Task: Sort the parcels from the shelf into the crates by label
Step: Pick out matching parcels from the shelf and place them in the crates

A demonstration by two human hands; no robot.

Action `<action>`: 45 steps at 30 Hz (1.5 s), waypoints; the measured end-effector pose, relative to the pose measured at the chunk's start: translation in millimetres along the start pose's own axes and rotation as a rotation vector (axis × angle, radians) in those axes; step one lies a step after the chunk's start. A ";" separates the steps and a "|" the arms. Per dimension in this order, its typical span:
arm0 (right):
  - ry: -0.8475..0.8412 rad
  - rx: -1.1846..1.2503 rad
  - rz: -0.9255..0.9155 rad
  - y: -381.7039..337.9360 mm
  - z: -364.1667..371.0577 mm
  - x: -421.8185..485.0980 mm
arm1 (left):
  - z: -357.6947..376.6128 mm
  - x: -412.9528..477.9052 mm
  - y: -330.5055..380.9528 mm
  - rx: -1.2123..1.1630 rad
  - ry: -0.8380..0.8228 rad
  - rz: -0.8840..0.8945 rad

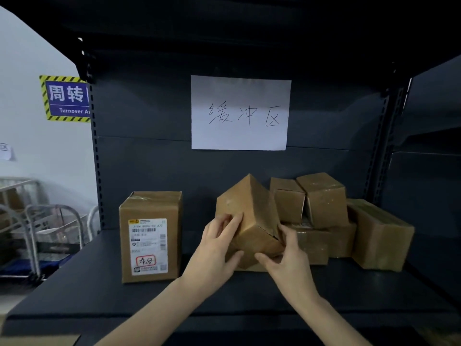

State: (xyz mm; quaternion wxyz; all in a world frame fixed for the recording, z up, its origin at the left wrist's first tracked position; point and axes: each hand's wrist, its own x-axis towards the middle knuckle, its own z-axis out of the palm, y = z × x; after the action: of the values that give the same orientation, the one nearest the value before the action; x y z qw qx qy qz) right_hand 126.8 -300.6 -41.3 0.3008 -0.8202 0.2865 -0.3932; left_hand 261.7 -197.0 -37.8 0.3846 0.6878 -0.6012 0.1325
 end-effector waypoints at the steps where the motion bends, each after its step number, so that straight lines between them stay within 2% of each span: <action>1: -0.004 0.003 0.000 0.2 -0.3 -2.7 | 0.0 -2.6 0.3 0.002 -0.001 0.009; 7: 0.009 0.029 -0.027 3.0 0.2 -14.4 | 0.2 -20.9 1.5 0.094 0.033 0.091; 11: -0.057 0.034 -0.031 1.8 7.7 -27.0 | -5.8 -43.9 -2.6 0.198 0.083 0.121; 18: -0.213 0.015 -0.023 2.0 38.5 -50.5 | -22.4 -86.2 -18.2 0.295 0.000 0.045; 25: -0.360 0.016 -0.025 -0.1 71.8 -45.6 | -34.6 -90.9 -27.5 0.433 -0.026 0.009; 34: -0.422 -0.021 -0.025 -5.9 108.7 -26.0 | -39.2 -87.1 -61.5 0.352 -0.043 -0.130; 40: -0.475 -0.066 -0.007 0.3 103.9 -18.9 | -36.0 -80.6 -65.5 0.267 -0.088 -0.162; 45: -0.452 -0.105 -0.050 -6.7 86.1 -4.3 | -40.8 -92.8 -80.7 0.116 -0.097 -0.450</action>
State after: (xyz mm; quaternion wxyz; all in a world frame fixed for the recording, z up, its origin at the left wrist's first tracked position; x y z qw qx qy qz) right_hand 196.5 -270.1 -82.4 0.3043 -0.9088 0.2117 -0.1916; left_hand 325.6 -103.1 -100.2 0.3349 0.8310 -0.4419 0.0449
